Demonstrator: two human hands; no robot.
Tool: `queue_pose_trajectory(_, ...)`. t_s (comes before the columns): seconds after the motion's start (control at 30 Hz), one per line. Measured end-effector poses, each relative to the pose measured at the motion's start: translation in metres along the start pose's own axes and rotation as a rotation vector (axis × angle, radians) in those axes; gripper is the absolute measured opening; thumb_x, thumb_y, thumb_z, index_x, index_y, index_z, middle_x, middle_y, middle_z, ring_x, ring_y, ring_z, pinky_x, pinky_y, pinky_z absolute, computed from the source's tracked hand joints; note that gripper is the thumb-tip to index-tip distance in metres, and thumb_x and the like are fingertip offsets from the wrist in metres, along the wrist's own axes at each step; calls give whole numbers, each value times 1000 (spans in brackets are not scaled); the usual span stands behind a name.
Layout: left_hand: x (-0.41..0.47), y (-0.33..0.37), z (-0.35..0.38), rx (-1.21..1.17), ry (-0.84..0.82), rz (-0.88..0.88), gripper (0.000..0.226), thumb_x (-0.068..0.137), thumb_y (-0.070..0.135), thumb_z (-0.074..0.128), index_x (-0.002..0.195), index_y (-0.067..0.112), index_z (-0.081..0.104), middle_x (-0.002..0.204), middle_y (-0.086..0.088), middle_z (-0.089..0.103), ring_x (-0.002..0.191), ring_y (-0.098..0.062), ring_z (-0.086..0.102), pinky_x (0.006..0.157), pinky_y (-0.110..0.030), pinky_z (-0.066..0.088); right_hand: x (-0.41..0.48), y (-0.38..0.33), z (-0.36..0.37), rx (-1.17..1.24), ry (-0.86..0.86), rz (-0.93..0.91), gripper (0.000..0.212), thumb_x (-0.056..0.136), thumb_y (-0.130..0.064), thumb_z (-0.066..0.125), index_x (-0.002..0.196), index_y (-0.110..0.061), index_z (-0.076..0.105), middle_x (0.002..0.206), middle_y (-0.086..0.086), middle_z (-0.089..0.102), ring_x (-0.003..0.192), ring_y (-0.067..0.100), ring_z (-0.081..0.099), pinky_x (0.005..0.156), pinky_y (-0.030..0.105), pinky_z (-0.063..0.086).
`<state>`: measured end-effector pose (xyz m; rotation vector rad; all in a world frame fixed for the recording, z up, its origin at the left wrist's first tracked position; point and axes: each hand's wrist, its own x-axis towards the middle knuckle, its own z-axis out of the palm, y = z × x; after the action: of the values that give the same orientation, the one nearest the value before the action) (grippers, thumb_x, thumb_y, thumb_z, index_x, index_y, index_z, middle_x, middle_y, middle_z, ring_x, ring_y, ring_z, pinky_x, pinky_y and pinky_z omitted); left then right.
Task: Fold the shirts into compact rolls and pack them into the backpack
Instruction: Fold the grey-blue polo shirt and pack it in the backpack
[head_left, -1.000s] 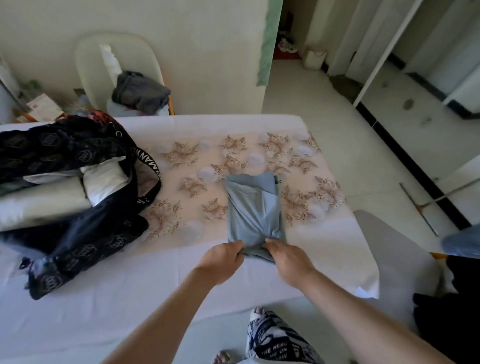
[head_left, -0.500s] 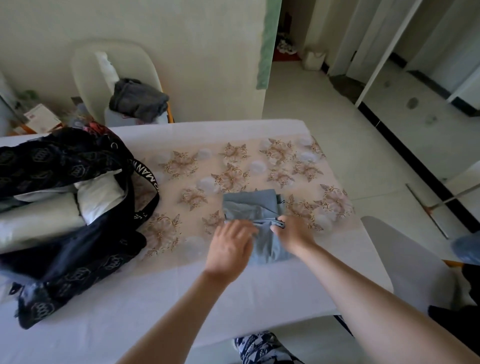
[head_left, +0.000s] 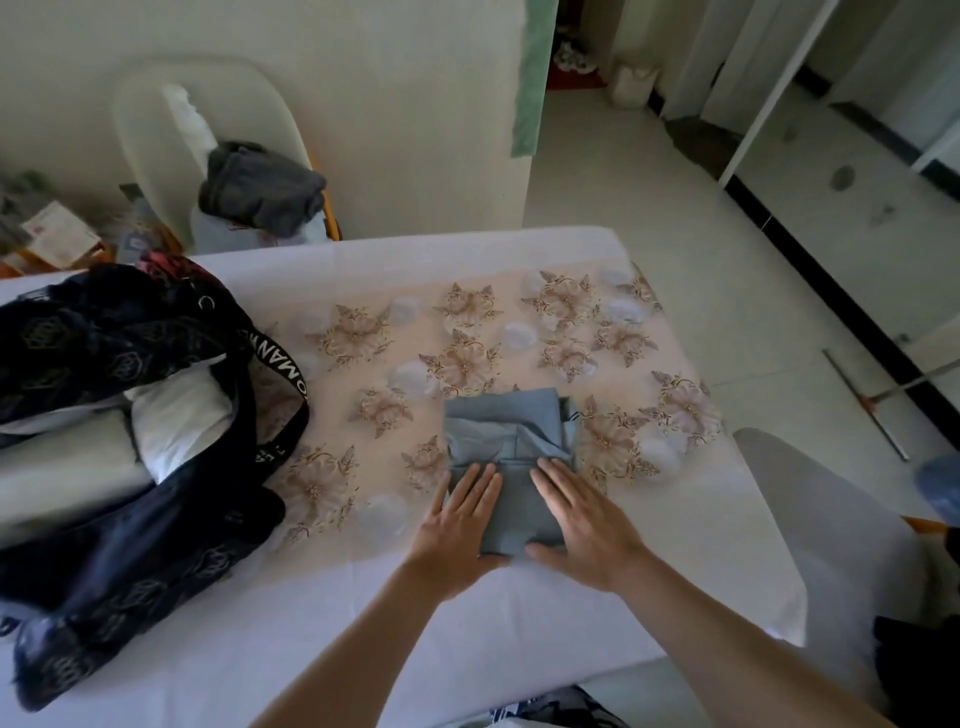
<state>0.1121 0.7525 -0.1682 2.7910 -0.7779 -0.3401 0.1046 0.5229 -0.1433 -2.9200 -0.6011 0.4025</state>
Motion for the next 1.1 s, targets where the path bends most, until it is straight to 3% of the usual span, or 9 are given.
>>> queue_pose_trajectory(0.13, 3, -2, -19, -149, -83, -13, 92, 88, 47, 59, 157, 21, 4, 157, 13, -13, 145, -4, -16, 122, -28, -8, 4, 8, -15, -27, -141, -22, 98, 86, -56, 52, 160, -18, -1, 166, -5, -8, 153, 11, -5, 125, 31, 7)
queue_pose_trajectory(0.27, 9, -3, -43, -319, -118, -92, 75, 80, 18, 55, 151, 27, 36, 159, 9, 27, 148, -9, 19, 122, -25, 12, 14, 3, -40, 203, -159, 141, 77, 80, -39, 57, 153, -23, 36, 159, -3, 35, 143, 17, 36, 113, 32, 37)
queue_pose_trajectory(0.33, 14, -5, -61, -458, -130, -227, 52, 74, 23, 51, 123, 33, 64, 118, 4, 68, 114, -17, 59, 94, -27, 50, 21, 6, -54, 355, -145, 253, 55, 74, -41, 56, 127, -28, 63, 123, 1, 68, 114, 24, 62, 91, 33, 52)
queue_pose_trajectory(0.47, 34, -12, -93, -665, -24, -396, 12, 77, 26, 52, 71, 16, 55, 60, 6, 51, 57, -14, 47, 48, -24, 34, 34, 22, -73, 681, -3, 437, 28, 66, -37, 60, 89, -24, 69, 80, -4, 69, 82, 19, 67, 64, 29, 48)
queue_pose_trajectory(0.6, 55, -20, -96, -573, 256, -502, 29, 94, 25, 55, 123, 22, 59, 112, -1, 66, 98, -18, 60, 74, -22, 50, 53, 29, -78, 652, 152, 498, 31, 88, -33, 65, 119, -31, 64, 108, -10, 69, 101, 14, 63, 84, 26, 47)
queue_pose_trajectory(0.7, 71, -6, -84, -234, 436, -204, 38, 94, 21, 48, 130, 17, 56, 133, -3, 57, 126, -24, 49, 103, -43, 46, 71, 31, -69, 613, 214, 454, 32, 96, -28, 62, 127, -23, 61, 122, -4, 65, 111, 18, 61, 86, 22, 41)
queue_pose_trajectory(0.8, 82, 5, -62, -25, 190, -30, 51, 97, 40, 35, 144, 25, 47, 152, -4, 43, 143, -26, 34, 117, -48, 29, 84, 32, -58, 458, 317, 444, 28, 96, -27, 62, 123, -18, 64, 121, 3, 63, 106, 26, 63, 84, 33, 48)
queue_pose_trajectory(0.93, 84, -6, -36, -56, -5, -225, 66, 95, 60, 7, 153, 36, -14, 163, 1, -14, 151, -20, -13, 123, -43, -6, 94, 35, -39, 71, 487, 243, 28, 93, -24, 64, 121, -17, 65, 133, 9, 56, 115, 31, 57, 91, 45, 48)
queue_pose_trajectory(1.1, 87, -13, -34, -147, -19, -227, 70, 92, 63, 0, 152, 33, -17, 162, 2, -19, 148, -14, -22, 122, -39, -10, 98, 32, -24, 43, 190, 52, 60, 100, -50, 34, 154, -24, 32, 156, 9, 38, 143, 30, 35, 117, 43, 27)
